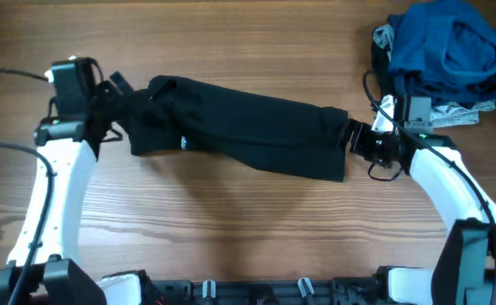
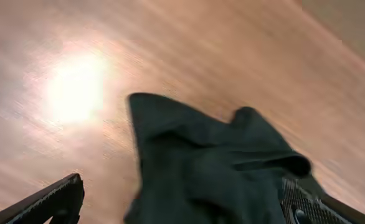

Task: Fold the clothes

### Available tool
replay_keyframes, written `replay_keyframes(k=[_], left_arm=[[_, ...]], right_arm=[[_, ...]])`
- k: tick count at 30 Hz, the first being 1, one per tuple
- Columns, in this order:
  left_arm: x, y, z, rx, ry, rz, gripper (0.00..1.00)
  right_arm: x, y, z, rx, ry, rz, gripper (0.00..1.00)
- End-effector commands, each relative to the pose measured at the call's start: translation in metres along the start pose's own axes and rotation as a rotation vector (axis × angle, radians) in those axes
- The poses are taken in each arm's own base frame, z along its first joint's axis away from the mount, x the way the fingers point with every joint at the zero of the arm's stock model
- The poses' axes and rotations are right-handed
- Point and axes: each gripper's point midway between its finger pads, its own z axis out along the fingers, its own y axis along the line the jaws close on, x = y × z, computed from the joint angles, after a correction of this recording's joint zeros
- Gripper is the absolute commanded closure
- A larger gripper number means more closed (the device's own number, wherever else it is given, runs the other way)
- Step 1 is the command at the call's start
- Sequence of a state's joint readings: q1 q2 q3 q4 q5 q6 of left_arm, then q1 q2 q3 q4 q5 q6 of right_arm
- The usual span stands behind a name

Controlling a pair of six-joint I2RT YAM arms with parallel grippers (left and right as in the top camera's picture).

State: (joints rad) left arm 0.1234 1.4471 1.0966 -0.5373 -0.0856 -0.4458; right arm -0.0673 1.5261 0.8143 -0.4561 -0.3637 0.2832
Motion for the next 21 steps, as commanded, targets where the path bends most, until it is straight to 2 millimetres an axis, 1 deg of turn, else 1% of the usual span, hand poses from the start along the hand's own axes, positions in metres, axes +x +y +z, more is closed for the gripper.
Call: replay_keyframes(k=[1,3,4,5,6,8,10,13,14,15,17,20,21], left_arm=[[-0.012,0.022,-0.005,-0.046,-0.013,0.005,0.00],[-0.013,0.032,-0.005,-0.066,-0.008,-0.010,0.00],[-0.014,0.035,-0.005,-0.071,-0.007,-0.014,0.00],[-0.014,0.036,-0.005,-0.073,-0.007,-0.016,0.00],[-0.013,0.036,-0.005,-0.074,-0.004,-0.016,0.00],[-0.013,0.036,-0.005,-0.075,-0.003,-0.016,0.00],[-0.012,0.037,-0.005,-0.076,0.000,-0.016,0.00],[-0.010,0.038,-0.005,-0.081,0.010,-0.015,0.00],[-0.009,0.038,-0.005,-0.082,0.013,-0.015,0.00],[-0.007,0.039,-0.004,-0.085,0.020,-0.015,0.00],[-0.004,0.040,-0.004,-0.091,0.032,-0.014,0.00],[0.001,0.043,-0.004,-0.102,0.054,-0.012,0.00],[0.003,0.044,-0.005,-0.106,0.063,-0.012,0.00]], right_arm=[[0.000,-0.017,0.017,0.094,0.020,-0.043,0.01],[0.002,-0.018,0.026,0.117,0.027,-0.062,0.01],[0.001,-0.017,0.031,0.140,0.023,-0.091,0.04],[0.002,-0.017,0.035,0.162,0.020,-0.112,0.10],[0.002,-0.016,0.038,0.184,0.019,-0.130,0.15],[0.007,-0.017,0.044,0.232,0.027,-0.162,0.19],[0.013,-0.024,0.054,0.285,0.046,-0.181,0.22],[0.023,-0.033,0.067,0.311,0.090,-0.177,0.30],[0.026,-0.035,0.070,0.315,0.103,-0.165,0.36],[0.029,-0.035,0.072,0.312,0.114,-0.141,0.53],[0.033,-0.029,0.073,0.265,0.128,-0.105,0.82],[0.035,-0.029,0.068,0.211,0.167,-0.049,0.96],[0.034,-0.031,0.064,0.197,0.186,-0.026,0.96]])
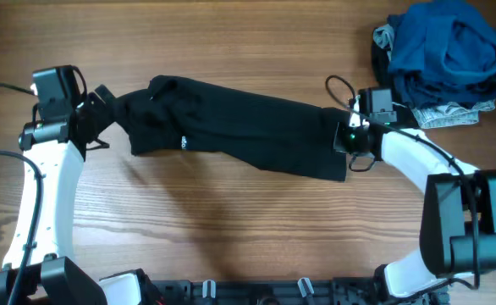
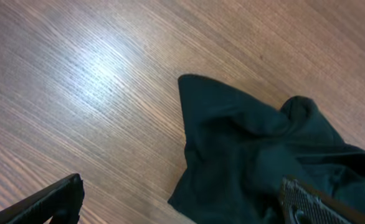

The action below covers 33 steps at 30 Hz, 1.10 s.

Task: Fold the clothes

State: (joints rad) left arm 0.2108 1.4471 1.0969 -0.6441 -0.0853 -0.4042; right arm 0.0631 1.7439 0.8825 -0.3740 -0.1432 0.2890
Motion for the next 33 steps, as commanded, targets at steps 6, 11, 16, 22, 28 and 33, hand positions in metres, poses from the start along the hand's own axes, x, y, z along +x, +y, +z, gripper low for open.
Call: replay_keyframes(k=[6,11,16,22,28,33], left_arm=[[0.000,-0.002,-0.004,0.013,0.014,0.008,0.00],[0.001,-0.003,-0.004,0.020,0.018,0.008,0.00],[0.001,-0.003,-0.004,0.020,0.017,0.008,0.00],[0.001,-0.003,-0.004,0.021,0.017,0.009,0.00],[0.001,-0.003,-0.004,0.020,0.017,0.008,0.00],[0.001,-0.003,-0.005,0.024,0.019,0.008,0.00]], right_arm=[[-0.003,-0.051,-0.023,-0.031,0.152,0.109,0.96],[-0.052,-0.053,-0.057,-0.070,0.072,0.039,0.96],[-0.050,-0.005,-0.064,-0.175,0.105,-0.059,0.96],[-0.027,0.093,-0.055,-0.243,0.131,-0.219,0.96],[-0.024,0.150,-0.048,-0.265,0.052,-0.311,0.96],[-0.028,0.156,-0.046,-0.278,0.028,-0.324,0.96]])
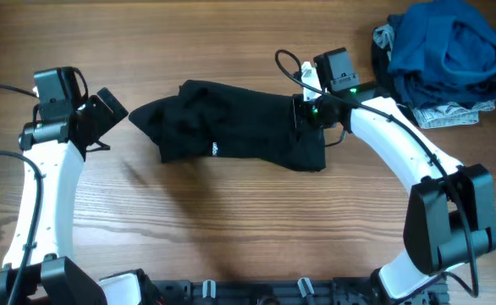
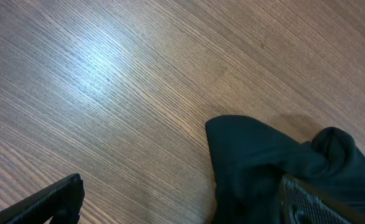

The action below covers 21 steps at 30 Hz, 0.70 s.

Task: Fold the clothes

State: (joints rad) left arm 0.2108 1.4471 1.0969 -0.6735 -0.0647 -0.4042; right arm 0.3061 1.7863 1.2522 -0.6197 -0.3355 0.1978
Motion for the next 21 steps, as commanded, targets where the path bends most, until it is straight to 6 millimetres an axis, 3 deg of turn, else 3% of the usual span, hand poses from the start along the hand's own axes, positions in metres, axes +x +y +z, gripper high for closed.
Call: replay_keyframes(k=[1,6,7,8,9,13,16,19,21], left_arm=[[-0.006,-0.004,-0.005,0.023,-0.014,0.007,0.00],[-0.006,-0.005,-0.005,0.026,-0.013,0.007,0.00],[-0.006,-0.005,-0.005,0.026,-0.013,0.007,0.00],[-0.006,-0.005,-0.005,0.026,-0.013,0.008,0.00],[-0.006,-0.005,-0.005,0.026,-0.013,0.007,0.00],[-0.006,-0.005,-0.005,0.026,-0.012,0.007,0.00],[-0.004,-0.009,-0.005,0.047,-0.002,0.008,0.00],[0.008,-0.024,-0.001,0.135,0.065,0.011,0.00],[0.023,-0.033,0.012,0.185,0.147,0.060,0.00]], right_arm=[[-0.010,0.005,0.005,-0.001,-0.021,-0.005,0.96],[-0.015,0.026,0.011,-0.028,-0.050,-0.063,0.95],[-0.014,0.028,0.012,-0.030,-0.049,-0.067,0.90],[-0.014,0.028,0.012,-0.030,-0.048,-0.068,0.26],[-0.013,0.028,0.012,-0.030,-0.046,-0.070,0.01],[-0.020,0.055,-0.007,-0.140,-0.057,-0.117,0.00],[-0.041,0.072,-0.045,-0.155,-0.136,-0.166,0.01],[-0.045,0.055,-0.054,-0.102,-0.151,-0.136,0.01],[-0.039,0.042,-0.056,-0.083,-0.123,-0.103,0.01]])
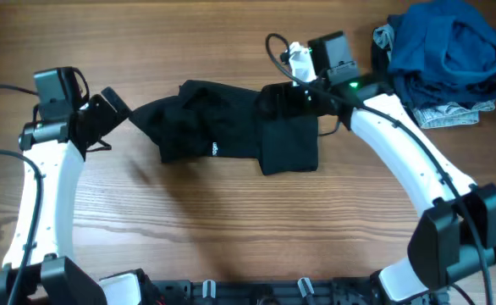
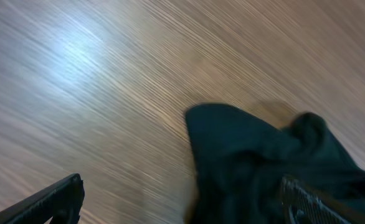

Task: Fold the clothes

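A black garment lies bunched across the middle of the wooden table. Its right end is doubled over, with a square flap hanging toward the front. My right gripper is above that fold, shut on the garment's right end, its fingers hard to tell from the dark cloth. Just off the garment's left tip, my left gripper stands open. In the left wrist view the gripper has its fingers wide apart, and the garment's left corner lies by the right finger.
A heap of blue clothes with a grey piece under it sits at the back right corner. The right arm arches over the table's right half. Bare wood lies in front of the garment.
My right gripper has moved a little further left and back with the garment's right end, which now drapes over as a square flap. The left gripper has stayed open by the left tip.
The garment first lay stretched long between both grippers. Then my left gripper stood open, off the left end, while the right was at the right end. The right gripper then had that end near the middle, shortening the garment, and now it is doubled over.
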### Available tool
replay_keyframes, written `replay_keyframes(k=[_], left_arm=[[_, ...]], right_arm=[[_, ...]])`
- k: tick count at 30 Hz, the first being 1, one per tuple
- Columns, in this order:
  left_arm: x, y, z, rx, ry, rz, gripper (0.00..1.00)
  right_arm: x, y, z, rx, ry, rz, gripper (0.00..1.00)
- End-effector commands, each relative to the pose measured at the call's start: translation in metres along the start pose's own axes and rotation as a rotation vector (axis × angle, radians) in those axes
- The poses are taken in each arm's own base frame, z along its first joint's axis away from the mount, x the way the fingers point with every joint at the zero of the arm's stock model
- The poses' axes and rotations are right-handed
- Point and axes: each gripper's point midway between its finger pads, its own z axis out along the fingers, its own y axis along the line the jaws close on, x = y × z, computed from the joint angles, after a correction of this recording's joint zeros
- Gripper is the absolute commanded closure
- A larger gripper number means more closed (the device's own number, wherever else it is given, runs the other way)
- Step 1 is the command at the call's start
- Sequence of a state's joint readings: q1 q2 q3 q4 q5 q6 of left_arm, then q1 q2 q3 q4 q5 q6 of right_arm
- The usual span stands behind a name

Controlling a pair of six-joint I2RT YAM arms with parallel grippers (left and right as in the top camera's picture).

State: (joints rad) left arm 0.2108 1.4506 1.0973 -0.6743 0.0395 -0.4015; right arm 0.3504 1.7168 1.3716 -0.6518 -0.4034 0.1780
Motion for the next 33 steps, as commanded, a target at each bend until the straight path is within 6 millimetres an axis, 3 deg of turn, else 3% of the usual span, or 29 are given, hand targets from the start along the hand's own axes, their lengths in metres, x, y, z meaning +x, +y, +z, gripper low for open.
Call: replay_keyframes(k=[1,5,8,13,18,22,24,25,28,29,33], left_arm=[[0.019,-0.016,0.023,0.101,0.132,0.070,0.00],[0.037,-0.021,0.077,0.161,0.231,0.175,0.00],[0.035,-0.028,0.104,0.219,0.210,0.300,0.00],[0.025,-0.043,0.110,0.286,0.108,0.645,0.07],[0.047,-0.073,0.106,0.387,0.125,0.789,0.20],[0.048,-0.074,0.108,0.368,0.112,0.848,0.56],[0.043,-0.069,0.111,0.322,0.101,0.853,0.50],[0.039,-0.067,0.111,0.314,0.090,0.851,0.35],[0.043,-0.077,0.107,0.382,0.092,0.846,0.13],[0.050,-0.088,0.101,0.469,0.103,0.838,0.10],[0.058,-0.102,0.092,0.581,0.115,0.827,0.11]], right_arm=[[-0.003,-0.016,-0.013,0.038,-0.003,0.018,0.00],[0.002,-0.023,-0.016,0.048,0.013,0.040,0.01],[0.004,-0.024,-0.016,0.054,0.024,0.045,0.00],[0.010,-0.029,-0.016,0.082,0.043,0.054,0.00],[0.011,-0.029,-0.016,0.083,0.050,0.060,0.00],[0.017,-0.029,-0.017,0.086,0.073,0.069,0.00],[0.018,-0.030,-0.017,0.087,0.078,0.070,0.00],[0.019,-0.030,-0.017,0.087,0.081,0.070,0.00],[0.023,-0.030,-0.017,0.090,0.097,0.077,0.00],[0.023,-0.030,-0.017,0.089,0.097,0.078,0.00],[0.026,-0.030,-0.018,0.091,0.107,0.083,0.00]])
